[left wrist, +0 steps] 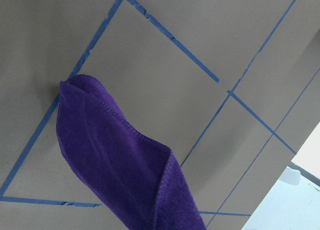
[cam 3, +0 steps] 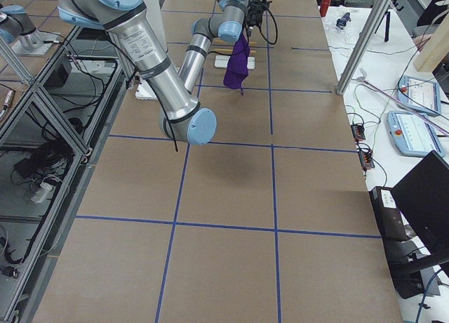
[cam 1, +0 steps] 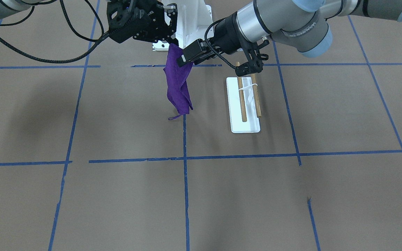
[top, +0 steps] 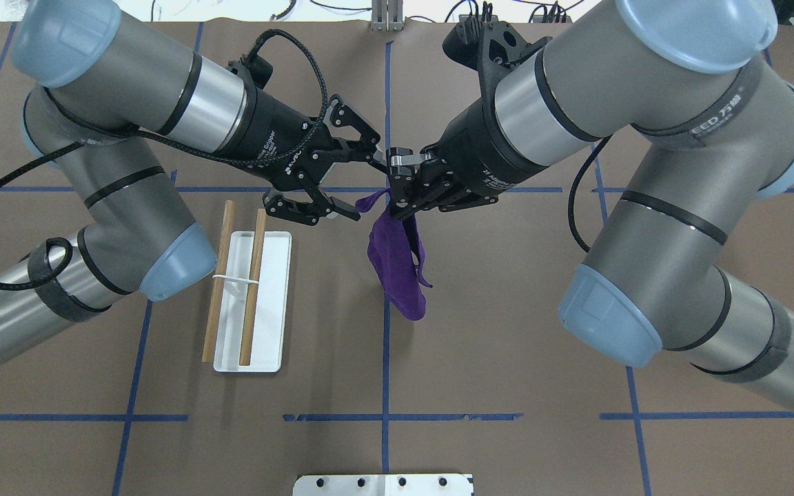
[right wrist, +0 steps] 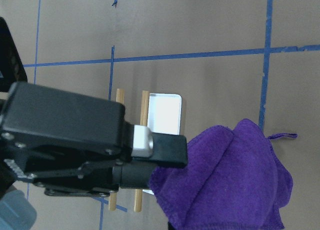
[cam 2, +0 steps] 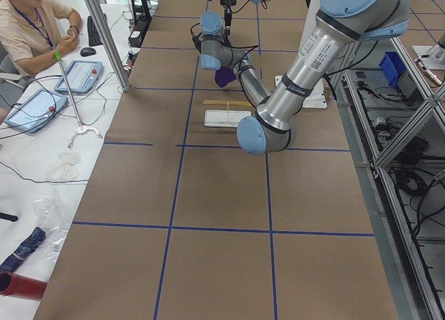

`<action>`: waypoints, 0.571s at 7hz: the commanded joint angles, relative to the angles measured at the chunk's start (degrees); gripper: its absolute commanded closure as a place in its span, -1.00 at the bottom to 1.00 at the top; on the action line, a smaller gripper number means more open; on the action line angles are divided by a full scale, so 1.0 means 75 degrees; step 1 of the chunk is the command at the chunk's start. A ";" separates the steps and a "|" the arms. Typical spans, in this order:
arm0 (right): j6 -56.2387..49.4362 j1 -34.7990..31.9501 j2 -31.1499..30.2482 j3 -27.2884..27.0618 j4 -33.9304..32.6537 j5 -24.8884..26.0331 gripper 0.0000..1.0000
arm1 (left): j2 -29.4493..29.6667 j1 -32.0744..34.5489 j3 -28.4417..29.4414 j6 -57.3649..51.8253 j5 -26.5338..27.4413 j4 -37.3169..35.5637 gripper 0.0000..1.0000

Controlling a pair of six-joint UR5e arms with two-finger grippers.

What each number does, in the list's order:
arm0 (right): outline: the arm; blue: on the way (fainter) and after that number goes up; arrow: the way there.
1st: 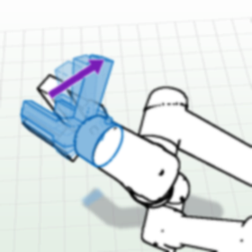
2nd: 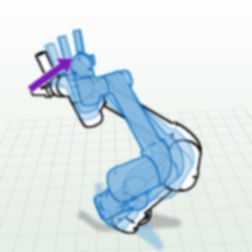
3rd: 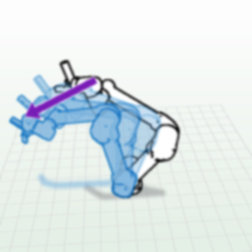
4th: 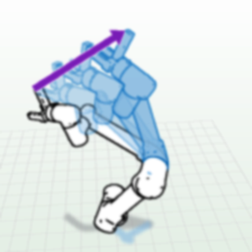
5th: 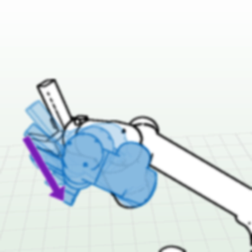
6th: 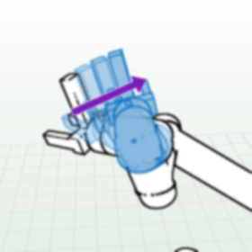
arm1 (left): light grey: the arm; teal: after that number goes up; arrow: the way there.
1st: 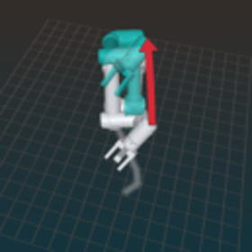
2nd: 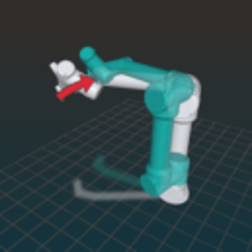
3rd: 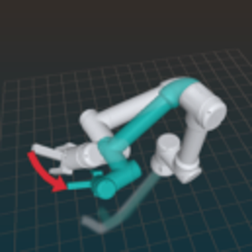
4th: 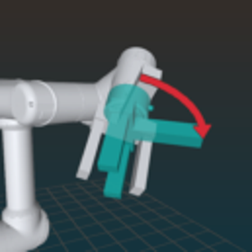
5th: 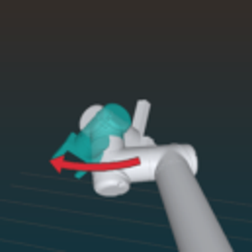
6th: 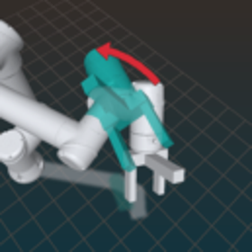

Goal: Hang towel on rack

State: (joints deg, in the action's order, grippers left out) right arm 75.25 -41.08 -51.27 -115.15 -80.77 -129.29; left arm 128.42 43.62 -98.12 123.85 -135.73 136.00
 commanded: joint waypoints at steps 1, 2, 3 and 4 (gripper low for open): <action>0.0009 -0.0007 -0.0007 -0.0022 0.0000 0.0000 1.00 | -0.0037 -0.0004 -0.0007 0.0046 0.0015 0.0112 1.00; 0.0009 -0.0007 -0.0007 -0.0033 0.0000 0.0000 1.00 | -0.0026 -0.0004 -0.0054 0.0046 0.0015 0.0113 1.00; 0.0009 -0.0007 -0.0007 -0.0022 0.0000 0.0000 1.00 | -0.0025 -0.0004 -0.0066 0.0057 0.0015 0.0113 1.00; 0.0009 -0.0007 -0.0007 -0.0033 0.0000 0.0000 1.00 | -0.0025 -0.0004 -0.0089 0.0081 0.0015 0.0101 1.00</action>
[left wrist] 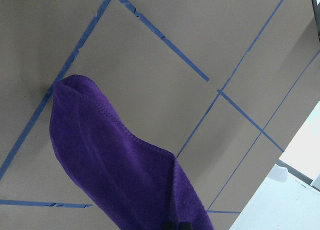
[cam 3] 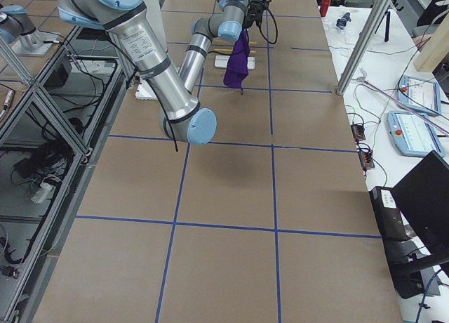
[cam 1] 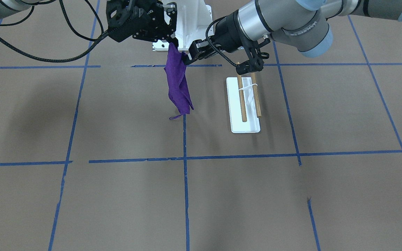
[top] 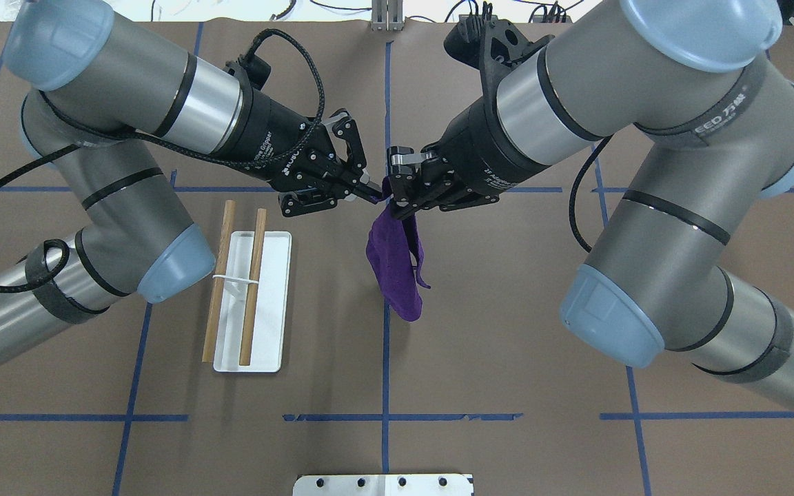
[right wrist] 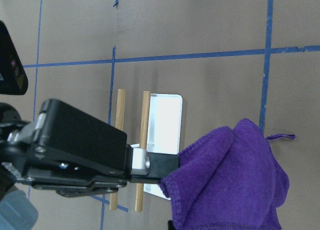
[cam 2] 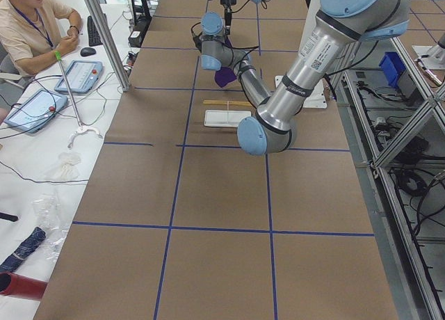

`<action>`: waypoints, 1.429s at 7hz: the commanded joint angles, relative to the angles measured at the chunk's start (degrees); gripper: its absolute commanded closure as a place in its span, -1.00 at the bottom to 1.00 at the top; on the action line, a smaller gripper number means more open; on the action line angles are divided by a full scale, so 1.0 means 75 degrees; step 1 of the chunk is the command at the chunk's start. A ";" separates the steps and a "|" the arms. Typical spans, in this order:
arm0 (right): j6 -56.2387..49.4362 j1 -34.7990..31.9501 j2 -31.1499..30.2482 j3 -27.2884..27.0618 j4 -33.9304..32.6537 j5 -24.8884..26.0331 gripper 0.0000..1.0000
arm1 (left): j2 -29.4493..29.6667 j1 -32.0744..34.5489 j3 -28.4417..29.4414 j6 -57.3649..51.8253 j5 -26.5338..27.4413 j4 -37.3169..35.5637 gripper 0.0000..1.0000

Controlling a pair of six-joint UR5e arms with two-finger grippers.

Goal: Hang towel on rack

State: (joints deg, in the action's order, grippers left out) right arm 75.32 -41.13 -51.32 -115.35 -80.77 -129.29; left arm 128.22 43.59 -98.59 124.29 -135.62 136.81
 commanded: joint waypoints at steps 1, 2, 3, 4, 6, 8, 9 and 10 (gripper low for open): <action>0.0000 0.0000 -0.0012 -0.0007 0.0000 0.0000 1.00 | 0.0013 0.0000 -0.0038 0.0056 0.0000 -0.0008 1.00; 0.0058 0.0000 -0.0036 -0.0018 0.0000 0.0023 -0.31 | 0.0013 0.0000 -0.0050 0.0045 -0.0012 0.0004 1.00; 0.0012 -0.0024 -0.0129 -0.0088 0.0058 0.0267 -0.99 | 0.0002 0.0000 -0.0050 0.0022 -0.0012 0.0004 1.00; -0.0011 -0.0035 -0.0234 -0.0205 0.0059 0.0281 -1.00 | -0.0080 0.0000 -0.0050 -0.0094 -0.0023 0.0132 1.00; -0.0023 -0.0094 -0.0807 -0.0743 0.0070 0.0281 -1.00 | -0.1071 0.0000 -0.0247 -0.0119 -0.0058 0.1475 1.00; -0.0035 -0.0176 -0.1171 -0.0862 0.0094 0.0270 -1.00 | -0.2092 0.0116 -0.0937 -0.0363 -0.0558 0.1877 1.00; -0.0035 -0.0188 -0.1300 -0.0862 0.0094 0.0316 -1.00 | -0.2491 0.0651 -0.1184 -0.0574 -0.0910 0.1902 1.00; -0.0035 -0.0223 -0.1441 -0.0862 0.0094 0.0363 -1.00 | -0.2901 0.1248 -0.1256 -0.0970 -0.1552 0.2042 1.00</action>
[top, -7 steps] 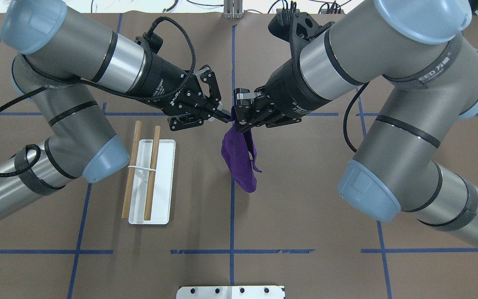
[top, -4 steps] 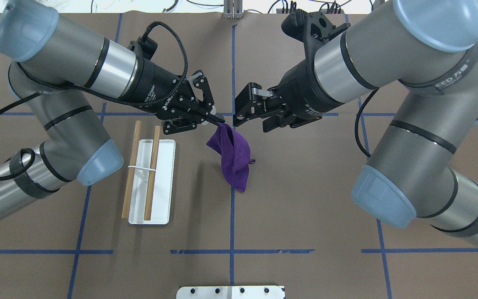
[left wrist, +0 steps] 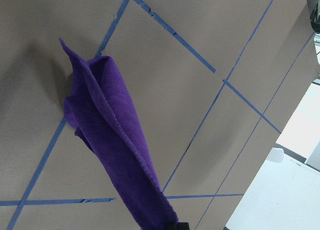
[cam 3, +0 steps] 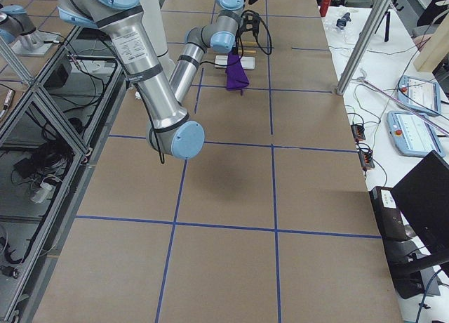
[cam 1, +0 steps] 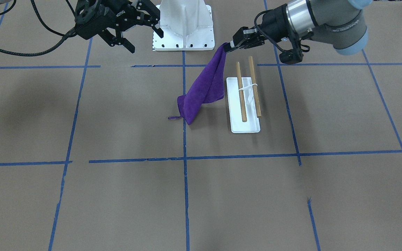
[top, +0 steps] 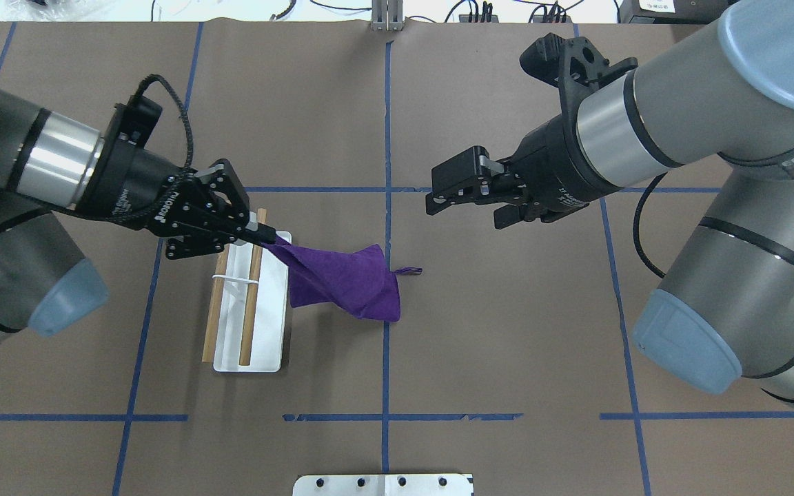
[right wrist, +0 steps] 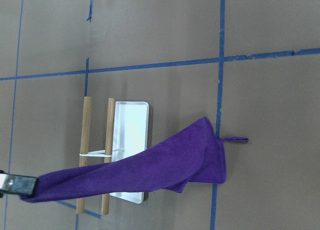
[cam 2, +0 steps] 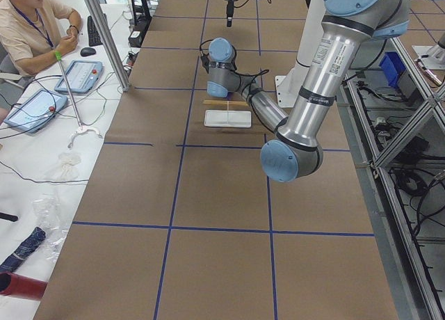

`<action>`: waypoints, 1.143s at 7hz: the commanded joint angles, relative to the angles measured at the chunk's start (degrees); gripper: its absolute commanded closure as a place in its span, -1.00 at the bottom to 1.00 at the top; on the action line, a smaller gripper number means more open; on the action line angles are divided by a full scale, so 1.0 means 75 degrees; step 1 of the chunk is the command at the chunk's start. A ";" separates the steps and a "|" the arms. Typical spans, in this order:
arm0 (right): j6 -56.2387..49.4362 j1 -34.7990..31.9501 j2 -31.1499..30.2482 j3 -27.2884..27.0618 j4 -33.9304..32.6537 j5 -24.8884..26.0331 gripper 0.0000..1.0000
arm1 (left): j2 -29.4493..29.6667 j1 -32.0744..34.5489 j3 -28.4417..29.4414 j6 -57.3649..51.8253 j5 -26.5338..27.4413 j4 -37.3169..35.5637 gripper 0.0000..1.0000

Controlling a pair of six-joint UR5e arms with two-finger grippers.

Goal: Hang towel on rack

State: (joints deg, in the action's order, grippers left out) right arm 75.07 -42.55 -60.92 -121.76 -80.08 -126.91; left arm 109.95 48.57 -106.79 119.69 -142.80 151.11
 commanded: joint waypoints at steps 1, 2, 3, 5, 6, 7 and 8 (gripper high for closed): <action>-0.0013 -0.0103 -0.0394 -0.0007 0.0013 0.0139 -1.00 | -0.1036 0.1205 -0.0059 -0.0663 -0.1088 0.0706 1.00; -0.0059 -0.0219 -0.0571 0.0016 0.0002 0.0163 -1.00 | -0.1634 0.1513 0.0151 -0.1304 -0.1453 0.1199 1.00; -0.0141 -0.0337 -0.0700 0.0039 0.0002 0.0175 -1.00 | -0.1849 0.1644 0.0327 -0.1740 -0.1665 0.1239 1.00; -0.0294 -0.0582 -0.1074 0.0028 0.0014 0.0175 -1.00 | -0.1851 0.1657 0.0609 -0.1803 -0.1656 0.1239 1.00; -0.0550 -0.0781 -0.1308 0.0039 0.0014 0.0175 -1.00 | -0.1851 0.1645 0.0726 -0.1803 -0.1633 0.1239 1.00; -0.0877 -0.0899 -0.1543 0.0051 0.0014 0.0164 -1.00 | -0.1862 0.1668 0.0902 -0.1803 -0.1621 0.1286 1.00; -0.0985 -0.0935 -0.1650 0.0063 0.0014 0.0164 -1.00 | -0.1874 0.1680 0.1077 -0.1815 -0.1621 0.1425 1.00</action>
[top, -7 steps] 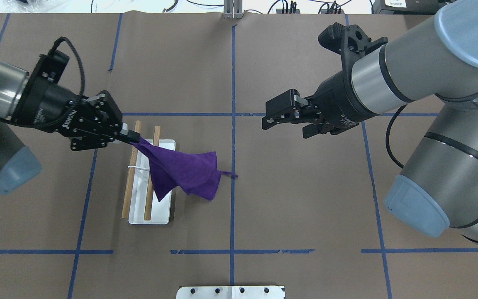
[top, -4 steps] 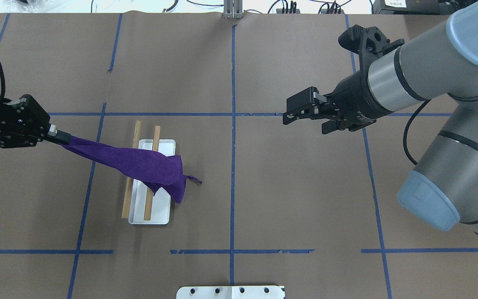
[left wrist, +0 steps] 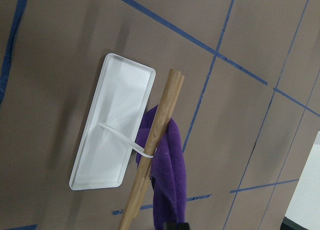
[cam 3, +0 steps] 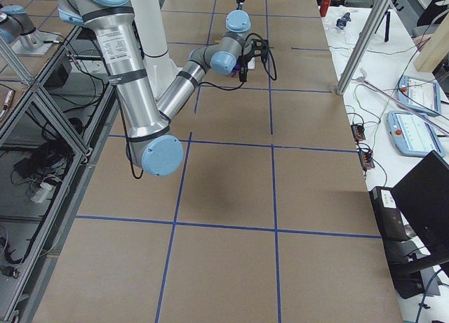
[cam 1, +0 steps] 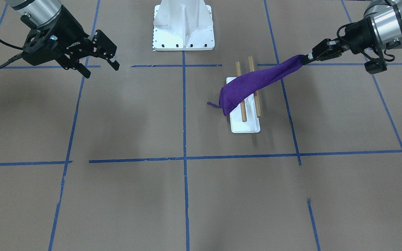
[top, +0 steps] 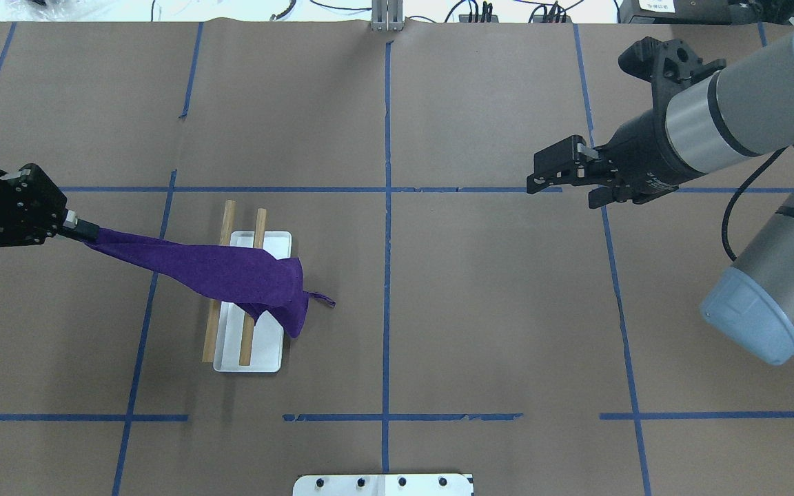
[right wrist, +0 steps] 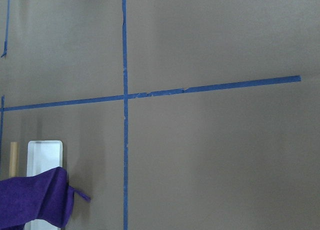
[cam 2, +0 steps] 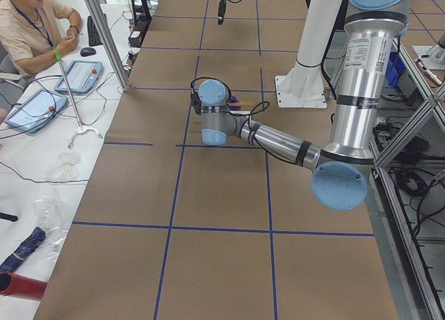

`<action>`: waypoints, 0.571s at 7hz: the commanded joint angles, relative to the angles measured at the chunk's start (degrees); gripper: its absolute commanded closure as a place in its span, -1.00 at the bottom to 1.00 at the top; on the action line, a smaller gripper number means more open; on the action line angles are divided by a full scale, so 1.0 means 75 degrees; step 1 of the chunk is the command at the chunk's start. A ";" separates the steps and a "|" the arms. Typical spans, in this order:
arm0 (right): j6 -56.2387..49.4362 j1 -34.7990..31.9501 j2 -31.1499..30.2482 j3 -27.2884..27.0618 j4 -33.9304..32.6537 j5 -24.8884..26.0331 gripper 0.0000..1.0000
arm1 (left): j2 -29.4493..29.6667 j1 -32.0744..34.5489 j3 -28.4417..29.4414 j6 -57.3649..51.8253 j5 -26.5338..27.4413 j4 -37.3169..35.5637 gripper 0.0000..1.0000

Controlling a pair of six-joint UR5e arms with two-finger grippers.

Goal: Hang towel on rack

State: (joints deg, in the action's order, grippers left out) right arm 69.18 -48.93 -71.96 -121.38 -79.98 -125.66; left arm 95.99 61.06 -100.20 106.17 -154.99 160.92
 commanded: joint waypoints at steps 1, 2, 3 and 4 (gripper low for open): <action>-0.0213 -0.0120 -0.0237 0.0012 0.0000 -0.0004 -1.00 | -0.0013 0.0015 0.0420 -0.0011 0.0017 0.0176 1.00; -0.0236 -0.0121 -0.0319 0.0059 0.0000 0.0043 -1.00 | -0.0152 0.0027 0.0468 -0.0324 0.0017 0.0188 0.91; -0.0318 -0.0109 -0.0459 0.0129 0.0000 0.0368 -1.00 | -0.0409 0.0027 0.0480 -0.0583 0.0098 0.0189 0.12; -0.0643 -0.0155 -0.0495 0.0280 0.0000 0.0510 -1.00 | -0.0690 0.0027 0.0480 -0.0806 0.0285 0.0200 -0.31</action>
State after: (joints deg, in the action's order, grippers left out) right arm 66.41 -49.86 -75.05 -120.34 -79.98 -123.43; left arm 93.08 61.24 -96.72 102.20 -154.08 162.32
